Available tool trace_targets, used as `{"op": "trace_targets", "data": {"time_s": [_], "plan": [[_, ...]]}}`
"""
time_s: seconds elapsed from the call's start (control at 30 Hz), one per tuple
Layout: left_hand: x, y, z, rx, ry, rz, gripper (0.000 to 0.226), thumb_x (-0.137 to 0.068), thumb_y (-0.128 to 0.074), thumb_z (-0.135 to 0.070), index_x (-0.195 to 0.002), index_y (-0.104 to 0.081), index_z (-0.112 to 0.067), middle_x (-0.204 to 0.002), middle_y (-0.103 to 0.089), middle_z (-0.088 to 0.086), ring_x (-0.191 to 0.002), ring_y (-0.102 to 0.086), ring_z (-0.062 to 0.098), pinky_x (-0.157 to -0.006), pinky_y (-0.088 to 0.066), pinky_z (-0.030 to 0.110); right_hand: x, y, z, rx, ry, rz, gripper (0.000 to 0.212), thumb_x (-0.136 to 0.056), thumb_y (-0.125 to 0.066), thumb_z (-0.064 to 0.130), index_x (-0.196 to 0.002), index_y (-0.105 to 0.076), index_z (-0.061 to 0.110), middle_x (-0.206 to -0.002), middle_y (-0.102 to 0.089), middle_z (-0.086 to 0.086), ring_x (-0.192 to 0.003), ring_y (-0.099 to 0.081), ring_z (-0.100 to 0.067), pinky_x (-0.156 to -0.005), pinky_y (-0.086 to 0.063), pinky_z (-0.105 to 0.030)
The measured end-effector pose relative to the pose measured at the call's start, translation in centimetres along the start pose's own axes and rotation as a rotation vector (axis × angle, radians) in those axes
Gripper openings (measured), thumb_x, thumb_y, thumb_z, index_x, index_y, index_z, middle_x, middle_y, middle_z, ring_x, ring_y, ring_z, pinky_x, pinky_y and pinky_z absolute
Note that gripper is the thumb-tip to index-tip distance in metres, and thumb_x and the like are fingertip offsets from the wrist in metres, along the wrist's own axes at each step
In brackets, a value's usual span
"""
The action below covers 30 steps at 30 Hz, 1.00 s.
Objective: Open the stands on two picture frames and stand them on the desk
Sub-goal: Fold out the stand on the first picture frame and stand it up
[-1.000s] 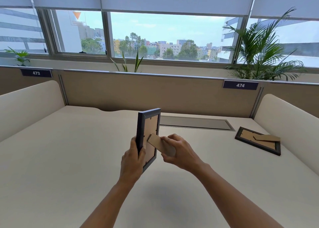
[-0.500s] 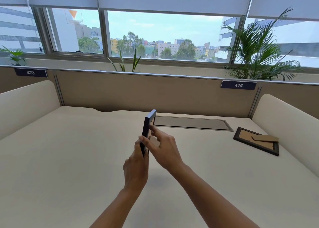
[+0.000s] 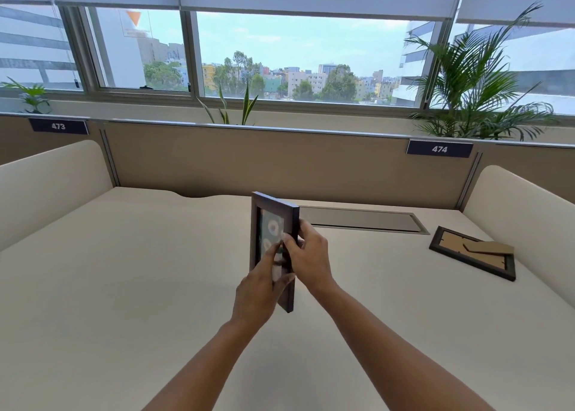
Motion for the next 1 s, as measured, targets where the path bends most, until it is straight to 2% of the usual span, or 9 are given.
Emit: {"op": "trace_targets", "data": {"time_s": [0.1, 0.2, 0.37, 0.5, 0.63, 0.73, 0.83, 0.93, 1.0], "plan": [[-1.6, 1.8, 1.8, 0.025, 0.06, -0.025, 0.05, -0.089, -0.049, -0.037, -0.135, -0.036, -0.023, -0.123, -0.061, 0.007, -0.105, -0.061, 0.025, -0.081, -0.052, 0.039, -0.9, -0.6, -1.4, -0.118, -0.029, 0.071, 0.024, -0.087, -0.053, 0.006, -0.111, -0.057, 0.01, -0.108, -0.066, -0.01, -0.096, -0.063, -0.022, -0.085, -0.055, -0.037], [-3.4, 4.7, 3.8, 0.218, 0.151, -0.179, 0.039, -0.087, -0.056, -0.019, -0.124, -0.048, -0.012, -0.122, -0.061, 0.011, -0.11, -0.058, 0.027, -0.087, -0.048, 0.037, -2.1, -1.1, -2.8, -0.273, -0.088, 0.114, 0.026, -0.09, -0.05, 0.005, -0.114, -0.056, 0.012, -0.111, -0.063, -0.011, -0.099, -0.062, -0.025, -0.086, -0.054, -0.039], [-5.3, 5.5, 8.9, 0.388, 0.432, -0.183, 0.048, -0.086, -0.057, -0.01, -0.131, -0.04, -0.01, -0.138, -0.047, 0.015, -0.126, -0.044, 0.028, -0.102, -0.037, 0.04, -3.7, -2.5, -5.1, -0.504, -0.178, 0.219, 0.028, -0.093, -0.045, 0.004, -0.118, -0.052, 0.013, -0.111, -0.061, -0.005, -0.096, -0.059, -0.017, -0.073, -0.053, -0.021], [-6.0, 4.2, 10.8, 0.465, 0.518, -0.068, 0.053, -0.086, -0.059, -0.013, -0.134, -0.037, -0.009, -0.138, -0.046, 0.018, -0.126, -0.044, 0.03, -0.102, -0.037, 0.042, -4.8, -3.4, -6.9, -0.544, -0.206, 0.265, 0.028, -0.092, -0.045, 0.003, -0.118, -0.052, 0.011, -0.107, -0.062, -0.004, -0.094, -0.06, -0.014, -0.077, -0.053, -0.022], [-6.1, 2.9, 11.3, 0.497, 0.529, -0.003, 0.045, -0.086, -0.058, -0.009, -0.128, -0.045, -0.006, -0.128, -0.056, 0.018, -0.116, -0.052, 0.028, -0.094, -0.042, 0.038, -5.4, -4.2, -8.1, -0.573, -0.214, 0.307, 0.027, -0.092, -0.046, 0.003, -0.111, -0.055, 0.02, -0.104, -0.064, -0.001, -0.093, -0.062, -0.011, -0.075, -0.053, -0.018], [-6.0, 2.8, 11.8, 0.491, 0.549, -0.064, 0.038, -0.085, -0.056, -0.003, -0.123, -0.051, -0.003, -0.121, -0.06, 0.019, -0.105, -0.056, 0.029, -0.094, -0.046, 0.043, -5.6, -4.5, -8.9, -0.588, -0.223, 0.328, 0.026, -0.092, -0.046, 0.004, -0.109, -0.056, 0.021, -0.104, -0.065, -0.001, -0.091, -0.064, -0.008, -0.073, -0.053, -0.018], [-5.7, 2.7, 12.3, 0.484, 0.567, -0.119, 0.036, -0.084, -0.057, -0.001, -0.12, -0.054, -0.001, -0.116, -0.062, 0.02, -0.094, -0.057, 0.027, -0.086, -0.051, 0.041, -5.8, -4.7, -9.4, -0.59, -0.231, 0.351, 0.026, -0.092, -0.046, 0.006, -0.11, -0.056, 0.022, -0.104, -0.065, 0.0, -0.092, -0.064, -0.008, -0.074, -0.053, -0.019], [-5.6, 2.8, 12.3, 0.486, 0.557, -0.163, 0.035, -0.083, -0.061, -0.004, -0.117, -0.056, -0.001, -0.113, -0.064, 0.02, -0.092, -0.058, 0.027, -0.085, -0.052, 0.044, -5.9, -4.8, -9.9, -0.606, -0.249, 0.355, 0.026, -0.092, -0.046, 0.006, -0.114, -0.054, 0.016, -0.103, -0.065, 0.0, -0.092, -0.064, -0.009, -0.074, -0.054, -0.019], [-5.6, 2.9, 12.2, 0.476, 0.548, -0.18, 0.035, -0.081, -0.063, -0.006, -0.115, -0.058, -0.002, -0.111, -0.064, 0.02, -0.095, -0.059, 0.029, -0.088, -0.052, 0.048, -5.9, -4.8, -10.3, -0.623, -0.256, 0.353, 0.026, -0.092, -0.045, 0.006, -0.111, -0.056, 0.02, -0.102, -0.065, 0.0, -0.092, -0.064, -0.009, -0.074, -0.054, -0.019]]}}
Point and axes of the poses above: each hand's wrist, its own x-axis away from the middle knuckle, its own y-axis out of the back of the hand, z = x × y, the point moved 9 cm from there along -x, towards the middle knuckle
